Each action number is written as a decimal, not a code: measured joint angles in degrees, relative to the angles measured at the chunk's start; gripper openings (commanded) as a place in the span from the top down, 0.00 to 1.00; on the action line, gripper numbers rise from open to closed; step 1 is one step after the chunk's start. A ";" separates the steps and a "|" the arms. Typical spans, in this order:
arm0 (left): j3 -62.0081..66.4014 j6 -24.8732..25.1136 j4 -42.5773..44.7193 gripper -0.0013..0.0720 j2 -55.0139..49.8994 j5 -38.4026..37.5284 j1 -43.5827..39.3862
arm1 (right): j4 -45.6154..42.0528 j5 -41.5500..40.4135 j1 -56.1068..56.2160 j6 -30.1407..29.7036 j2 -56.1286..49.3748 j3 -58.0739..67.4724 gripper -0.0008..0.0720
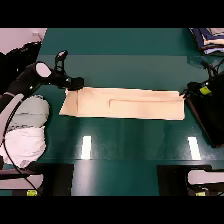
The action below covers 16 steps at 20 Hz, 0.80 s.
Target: Fold the shirts.
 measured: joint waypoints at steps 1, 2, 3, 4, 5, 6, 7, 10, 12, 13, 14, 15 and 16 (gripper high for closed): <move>1.05 0.11 0.07 0.44 -1.16 0.92 0.02 | 1.53 -0.07 -0.37 -0.02 -1.79 1.86 0.41; 1.90 0.15 0.22 0.09 -1.92 1.33 0.02 | 3.15 -0.20 -0.81 -0.04 -3.32 3.37 0.37; 2.80 0.24 0.20 0.08 -2.47 1.81 0.04 | 4.83 -0.28 -1.33 -0.11 -4.68 4.72 0.37; 3.67 0.24 0.20 0.08 -2.86 1.68 0.04 | 6.19 -0.17 -1.90 -0.46 -5.60 5.66 0.37; 4.72 0.28 0.20 0.08 -3.15 1.11 0.04 | 7.15 0.28 -2.56 -0.96 -6.34 6.36 0.37; 5.84 0.31 0.20 0.27 -3.30 0.13 0.04 | 7.80 0.96 -3.17 -1.64 -6.84 6.82 0.37; 7.08 0.31 0.20 0.65 -3.45 -1.42 0.04 | 8.55 2.03 -3.98 -2.49 -7.15 6.97 0.37; 9.99 0.52 0.15 0.94 -3.67 -6.38 0.04 | 9.53 5.07 -6.58 -4.68 -7.61 4.94 0.37; 10.93 0.50 -0.35 0.94 -3.78 -9.05 0.02 | 9.94 5.70 -8.46 -6.03 -7.72 1.73 0.37; 11.23 0.50 -0.66 0.94 -3.78 -10.12 -0.15 | 10.49 5.60 -9.35 -6.75 -7.76 -0.31 0.37; 11.41 0.50 -0.85 0.94 -3.82 -10.97 -0.42 | 11.45 5.11 -10.12 -7.34 -7.78 -2.23 0.37; 11.56 0.50 -1.03 0.94 -3.82 -11.47 -0.83 | 12.94 4.13 -10.64 -8.22 -7.82 -4.37 0.37; 11.69 0.50 -1.33 0.94 -3.85 -11.76 -1.42 | 14.58 3.26 -11.04 -9.01 -7.85 -6.43 0.37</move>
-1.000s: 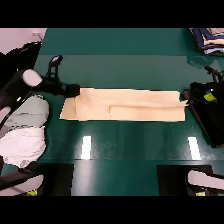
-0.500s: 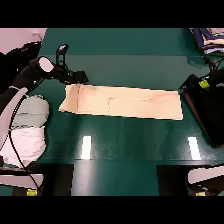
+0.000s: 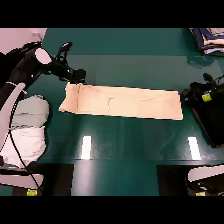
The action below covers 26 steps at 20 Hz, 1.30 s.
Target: Fold the shirts.
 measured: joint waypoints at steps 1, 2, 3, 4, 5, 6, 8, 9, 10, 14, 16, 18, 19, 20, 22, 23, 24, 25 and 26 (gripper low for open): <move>0.07 0.00 -0.02 0.94 -0.02 -0.15 -0.63 | 1.09 -0.85 -0.13 -0.70 0.00 -1.75 0.37; 0.11 0.02 -0.11 0.94 -0.04 -0.09 -1.33 | 1.97 -1.90 -0.09 -1.27 0.00 -3.41 0.37; 0.15 0.00 -0.24 0.94 -0.04 0.20 -2.01 | 3.15 -2.40 0.24 -1.68 0.07 -4.74 0.37; 0.20 0.02 -0.24 0.94 -0.04 0.66 -2.75 | 4.28 -3.19 0.85 -2.10 0.09 -6.01 0.43; 0.22 0.00 -0.35 0.94 -0.07 1.03 -3.48 | 4.70 -4.00 1.40 -2.29 0.11 -6.91 0.59; 0.22 0.00 -0.37 0.94 -0.13 1.40 -4.17 | 4.70 -5.18 2.03 -2.62 0.11 -7.56 0.78; 0.22 0.02 -0.44 0.94 -0.61 1.95 -5.49 | 4.52 -6.75 3.50 -3.76 0.00 -8.04 0.97; 0.24 0.00 -0.50 0.94 -1.11 2.25 -6.14 | 4.42 -6.93 4.17 -4.31 0.07 -7.78 0.97; 0.26 0.09 -0.81 0.94 -1.81 2.32 -6.88 | 4.00 -7.10 4.85 -4.74 0.31 -7.17 0.97; 1.66 1.84 -4.00 0.94 -6.32 3.26 -9.84 | 4.35 -4.13 7.39 -4.87 3.72 -1.38 0.97; 4.02 2.36 -5.77 0.94 -9.64 3.54 -11.72 | 4.44 -2.21 8.92 -2.80 6.16 3.37 0.97; 7.19 2.60 -7.17 0.95 -13.42 3.74 -13.90 | 4.61 -0.31 11.47 -0.50 8.24 8.76 0.97; 8.87 2.64 -7.76 0.95 -15.21 3.74 -14.99 | 4.76 0.28 12.90 0.66 9.05 11.50 0.97; 10.69 2.71 -8.26 0.95 -17.11 3.80 -16.15 | 4.98 0.85 14.64 1.62 9.57 14.40 0.97; 13.86 2.75 -9.01 0.95 -20.48 3.89 -18.29 | 6.71 1.70 18.14 3.15 10.21 19.76 0.97; 15.15 2.73 -9.31 0.95 -21.84 3.91 -19.19 | 7.87 1.70 19.82 3.58 10.21 22.18 0.97; 16.26 2.71 -9.84 0.95 -23.10 3.93 -19.98 | 9.07 1.73 21.66 3.98 9.97 24.79 0.97; 17.00 2.67 -10.05 0.95 -24.04 3.96 -20.44 | 10.21 1.70 23.37 4.35 9.55 27.17 0.97; 17.62 2.62 -10.36 0.94 -24.79 4.26 -20.72 | 11.15 1.73 25.20 4.90 8.87 29.68 0.97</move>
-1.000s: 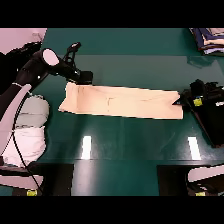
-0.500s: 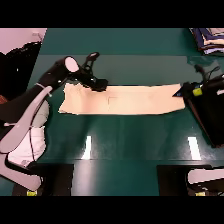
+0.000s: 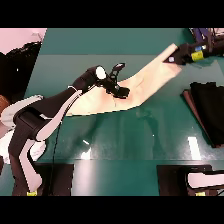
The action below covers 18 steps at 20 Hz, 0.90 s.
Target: Fold the shirts.
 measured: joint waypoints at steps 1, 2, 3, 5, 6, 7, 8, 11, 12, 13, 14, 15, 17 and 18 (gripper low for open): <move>0.39 -0.04 -0.20 0.94 -0.48 0.35 -0.28 | 0.48 -0.02 1.73 0.22 -0.81 2.25 0.97; 0.70 -0.07 -0.42 0.94 -0.92 0.72 -0.52 | 1.03 -0.02 3.50 0.55 -1.75 4.55 0.97; 0.90 -0.07 -0.55 0.94 -1.18 0.96 -0.74 | 1.46 -0.04 5.20 0.66 -2.75 6.60 0.97; 1.20 -0.09 -0.63 0.95 -1.42 1.25 -0.76 | 1.84 -0.55 8.17 1.07 -4.35 9.11 0.97; 1.29 -0.09 -0.68 0.95 -1.44 0.96 -0.48 | 2.05 -1.03 9.38 1.09 -4.85 9.57 0.97; 1.36 -0.11 -0.57 0.95 -1.25 0.39 0.17 | 2.14 -1.66 10.45 1.05 -5.22 9.62 0.97; 1.44 -0.20 -0.35 0.95 -0.79 -0.39 1.05 | 2.21 -2.29 11.47 0.61 -5.55 9.40 0.97; 1.51 -0.20 2.89 0.95 2.16 -4.02 5.44 | 2.43 -4.44 14.40 -1.09 -5.99 8.11 0.97; 1.53 -0.20 4.57 0.95 3.74 -4.96 7.39 | 2.43 -5.49 15.52 -1.62 -6.14 7.76 0.97; 1.53 -0.20 6.38 0.95 5.60 -6.03 9.70 | 2.43 -6.62 16.79 -2.36 -6.34 7.52 0.97; 1.53 -0.20 7.87 0.94 7.50 -6.71 12.02 | 2.58 -7.98 18.43 -3.08 -6.71 7.48 0.97; 1.53 -0.17 9.16 0.94 9.73 -7.30 14.71 | 2.71 -9.38 20.33 -3.82 -7.45 7.67 0.97; 1.53 -0.17 10.86 0.94 13.99 -8.07 19.93 | 2.67 -12.02 24.68 -5.22 -10.16 9.11 0.97; 1.53 -0.17 11.50 0.94 15.89 -8.26 22.34 | 2.69 -13.38 26.99 -6.16 -11.91 10.29 0.96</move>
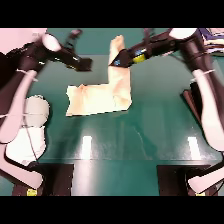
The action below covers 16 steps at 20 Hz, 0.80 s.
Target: Fold the shirts.
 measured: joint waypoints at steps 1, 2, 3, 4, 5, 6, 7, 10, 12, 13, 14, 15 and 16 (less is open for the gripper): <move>0.00 0.02 0.33 0.94 1.99 -0.42 2.32 | 0.09 -1.73 2.62 -1.29 -2.05 1.25 0.85; 0.02 0.02 0.52 0.94 3.67 -0.70 4.26 | 0.13 -3.52 5.01 -2.51 -3.98 2.12 0.61; 0.02 0.02 0.83 0.94 5.20 -1.18 6.12 | 0.15 -5.86 7.41 -3.74 -5.86 2.75 0.43; 0.02 0.04 1.05 0.94 6.38 -1.64 7.65 | 0.44 -8.33 9.51 -4.79 -7.34 2.99 0.28; 0.02 0.04 1.18 0.94 7.50 -2.14 9.11 | 1.16 -10.56 11.13 -5.86 -8.41 2.84 0.22; 0.02 0.04 1.42 0.94 8.22 -2.71 10.08 | 2.16 -12.13 12.24 -6.88 -9.09 2.49 0.22; 0.02 0.04 1.42 0.94 8.74 -3.39 10.78 | 3.19 -13.49 12.85 -7.67 -9.35 2.14 0.23; 0.02 0.07 1.36 0.94 9.64 -5.22 11.85 | 2.56 -12.13 11.63 -8.96 -8.04 0.39 0.23; 0.02 0.07 1.27 0.94 9.94 -6.05 12.15 | -0.81 -8.87 8.55 -8.33 -5.40 -2.16 0.23; 0.02 0.07 1.22 0.94 9.99 -6.51 12.20 | -3.06 -6.88 6.45 -7.28 -3.91 -4.13 0.23; 0.00 0.07 1.05 0.94 10.03 -6.91 12.24 | -5.07 -5.40 4.07 -6.14 -2.27 -6.47 0.23; -0.02 0.09 1.03 0.94 10.12 -7.17 12.31 | -6.29 -4.50 1.60 -4.94 -0.79 -8.96 0.23; -0.07 0.07 1.01 0.94 10.14 -7.41 12.41 | -7.45 -3.80 -0.96 -3.50 0.57 -11.72 0.23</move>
